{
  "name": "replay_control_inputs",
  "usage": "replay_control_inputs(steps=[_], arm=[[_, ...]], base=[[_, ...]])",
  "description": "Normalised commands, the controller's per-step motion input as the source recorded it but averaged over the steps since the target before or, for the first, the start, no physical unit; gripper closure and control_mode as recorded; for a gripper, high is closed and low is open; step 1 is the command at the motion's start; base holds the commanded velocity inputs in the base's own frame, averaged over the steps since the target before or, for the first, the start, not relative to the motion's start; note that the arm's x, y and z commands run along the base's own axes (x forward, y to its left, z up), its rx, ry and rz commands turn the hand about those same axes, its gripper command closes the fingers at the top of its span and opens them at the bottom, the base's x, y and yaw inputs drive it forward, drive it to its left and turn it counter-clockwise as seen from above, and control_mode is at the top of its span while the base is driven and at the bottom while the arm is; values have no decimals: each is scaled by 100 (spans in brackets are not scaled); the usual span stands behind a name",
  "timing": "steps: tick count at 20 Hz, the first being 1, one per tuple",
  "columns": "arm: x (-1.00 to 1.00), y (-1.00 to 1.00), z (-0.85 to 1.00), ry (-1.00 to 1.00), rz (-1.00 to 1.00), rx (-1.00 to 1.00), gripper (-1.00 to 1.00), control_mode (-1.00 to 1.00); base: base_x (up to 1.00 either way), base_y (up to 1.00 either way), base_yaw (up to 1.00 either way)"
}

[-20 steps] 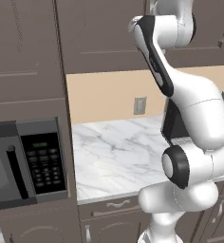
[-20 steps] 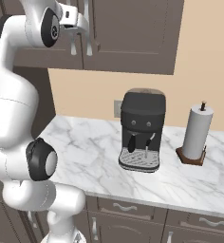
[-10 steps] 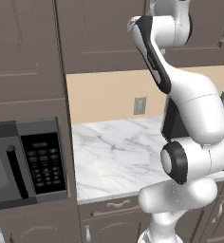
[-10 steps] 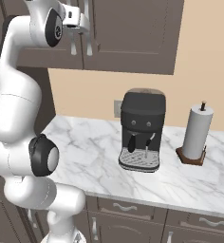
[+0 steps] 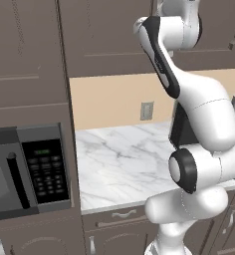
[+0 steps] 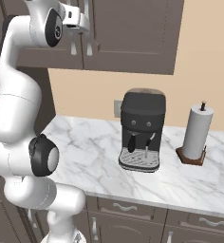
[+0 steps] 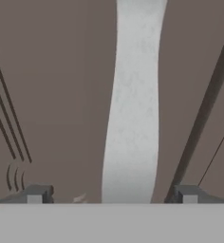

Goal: Open the cabinet, pick the kettle from the cabinet, and place it in the sink.

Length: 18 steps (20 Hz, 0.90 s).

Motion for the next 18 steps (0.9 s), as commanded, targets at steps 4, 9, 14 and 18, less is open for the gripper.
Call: replay_control_inputs(steps=[4, 9, 14, 18], arm=[[9, 11, -1, 0, 0, 2, 100, -100], [0, 18, 0, 0, 0, 4, 100, -100], [0, 18, 0, 0, 1, 3, 100, -100], [-17, 21, -1, 0, 8, 2, 100, -100]], base=[[0, 0, 0], [0, 0, 0], [0, 0, 0], [0, 0, 0]])
